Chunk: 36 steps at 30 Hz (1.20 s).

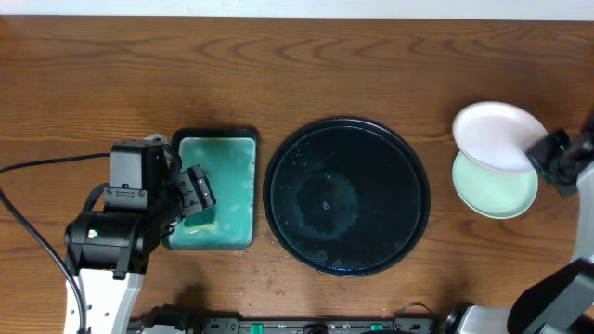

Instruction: Clean dirty plates on tray and stack at the side

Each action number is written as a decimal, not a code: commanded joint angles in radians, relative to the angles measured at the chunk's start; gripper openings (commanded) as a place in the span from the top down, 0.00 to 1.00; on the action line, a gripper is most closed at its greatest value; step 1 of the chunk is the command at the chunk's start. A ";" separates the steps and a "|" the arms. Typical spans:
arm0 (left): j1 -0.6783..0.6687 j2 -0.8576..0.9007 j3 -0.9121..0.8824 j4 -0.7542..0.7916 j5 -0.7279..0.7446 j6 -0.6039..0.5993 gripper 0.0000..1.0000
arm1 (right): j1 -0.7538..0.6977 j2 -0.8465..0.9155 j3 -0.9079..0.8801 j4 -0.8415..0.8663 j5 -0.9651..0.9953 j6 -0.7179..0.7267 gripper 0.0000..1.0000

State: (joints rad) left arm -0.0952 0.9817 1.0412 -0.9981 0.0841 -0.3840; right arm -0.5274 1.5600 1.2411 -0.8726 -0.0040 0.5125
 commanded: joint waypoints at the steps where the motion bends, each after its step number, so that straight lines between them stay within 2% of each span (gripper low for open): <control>1: 0.003 0.004 0.021 -0.003 0.006 0.014 0.18 | -0.060 0.041 -0.045 -0.020 0.030 0.010 0.99; 5: 0.003 0.004 0.021 -0.003 0.006 0.013 0.18 | -0.077 0.056 -0.087 -0.034 0.028 0.001 0.99; 6: 0.003 0.004 0.021 -0.003 0.006 0.013 0.18 | -0.074 0.056 -0.091 -0.033 0.025 -0.002 0.91; 7: 0.003 0.004 0.021 -0.003 0.006 0.013 0.18 | -0.070 0.056 -0.091 -0.031 0.010 -0.002 0.67; 9: 0.003 0.004 0.021 -0.003 0.006 0.013 0.18 | -0.061 0.048 -0.081 -0.031 -0.060 -0.023 0.59; 14: 0.003 0.004 0.021 -0.003 0.006 0.013 0.18 | -0.008 -0.056 -0.049 -0.036 -0.299 -0.117 0.53; 19: 0.003 0.004 0.021 -0.003 0.006 0.014 0.18 | 0.146 -0.269 -0.045 -0.020 -0.701 -0.349 0.56; 21: 0.003 0.004 0.021 -0.003 0.006 0.014 0.18 | 0.220 -0.344 -0.045 -0.027 -0.746 -0.409 0.52; 22: 0.003 0.004 0.021 -0.003 0.006 0.014 0.18 | 0.266 -0.386 -0.045 -0.037 -0.740 -0.417 0.42; 23: 0.003 0.004 0.021 -0.003 0.006 0.013 0.18 | 0.302 -0.417 -0.045 -0.044 -0.728 -0.417 0.01; 29: 0.003 0.004 0.021 -0.003 0.006 0.014 0.18 | 0.484 -0.573 -0.045 -0.060 -0.721 -0.417 0.01; 36: 0.003 0.004 0.021 -0.003 0.006 0.013 0.18 | 0.503 -0.645 -0.045 -0.128 -0.656 -0.436 0.01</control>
State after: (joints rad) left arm -0.0952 0.9817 1.0412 -0.9981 0.0841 -0.3840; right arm -0.0380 0.9405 1.1851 -0.9745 -0.6991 0.1123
